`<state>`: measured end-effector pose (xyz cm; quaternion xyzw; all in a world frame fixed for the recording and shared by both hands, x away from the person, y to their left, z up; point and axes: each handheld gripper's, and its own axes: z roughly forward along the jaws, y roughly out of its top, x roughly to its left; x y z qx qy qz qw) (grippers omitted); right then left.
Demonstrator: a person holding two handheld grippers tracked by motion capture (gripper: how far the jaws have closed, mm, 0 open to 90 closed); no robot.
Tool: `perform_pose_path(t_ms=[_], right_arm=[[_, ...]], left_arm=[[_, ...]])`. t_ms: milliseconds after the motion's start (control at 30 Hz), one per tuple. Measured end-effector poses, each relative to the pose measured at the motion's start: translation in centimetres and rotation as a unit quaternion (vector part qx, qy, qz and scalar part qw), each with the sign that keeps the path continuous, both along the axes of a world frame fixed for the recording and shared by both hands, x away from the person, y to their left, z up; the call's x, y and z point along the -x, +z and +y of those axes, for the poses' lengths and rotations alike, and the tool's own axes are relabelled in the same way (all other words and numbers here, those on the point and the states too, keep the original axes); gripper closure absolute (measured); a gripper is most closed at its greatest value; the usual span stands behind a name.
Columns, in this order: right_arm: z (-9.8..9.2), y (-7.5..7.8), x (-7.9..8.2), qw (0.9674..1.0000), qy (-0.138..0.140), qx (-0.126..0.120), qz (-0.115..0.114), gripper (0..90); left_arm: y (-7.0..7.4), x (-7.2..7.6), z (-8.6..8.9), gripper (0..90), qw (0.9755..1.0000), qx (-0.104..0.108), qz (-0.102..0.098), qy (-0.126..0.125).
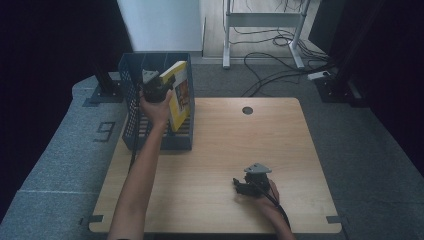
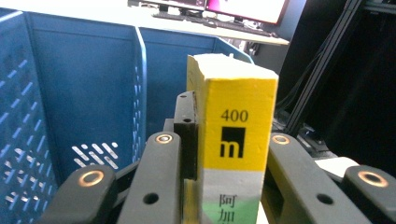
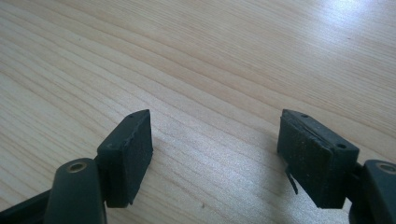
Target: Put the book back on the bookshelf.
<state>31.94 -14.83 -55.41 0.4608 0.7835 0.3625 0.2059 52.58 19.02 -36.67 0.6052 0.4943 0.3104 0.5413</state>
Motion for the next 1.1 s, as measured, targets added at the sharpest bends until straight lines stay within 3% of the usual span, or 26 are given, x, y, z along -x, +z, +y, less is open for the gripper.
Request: perform_pose_path(t_ms=[333,700,900,1033,1100], right_arm=[[0.0,0.0,0.0,1.0,0.0,0.001,-0.001,26.0],[0.0,0.0,0.0,1.0,-0.001,0.0,0.0,26.2],[0.0,0.0,0.0,1.0,-0.001,0.0,0.001,26.2],[0.0,0.0,0.1,1.0,-0.002,0.0,0.0,26.2],[0.0,0.0,0.1,1.0,-0.002,0.001,0.0,26.2]], left_arm=[[-1.1,-1.1,-0.7,75.3,0.9999,-0.01,0.004,0.009],[-3.2,-1.8,-1.7,75.0,0.9994,-0.019,0.024,0.016],[-3.6,-1.6,-1.7,74.6,0.9995,-0.017,0.021,0.016],[-3.7,-1.0,-1.6,73.1,0.9996,-0.004,0.025,0.01],[-3.5,0.0,-1.7,72.6,0.9995,-0.016,0.026,0.002]])
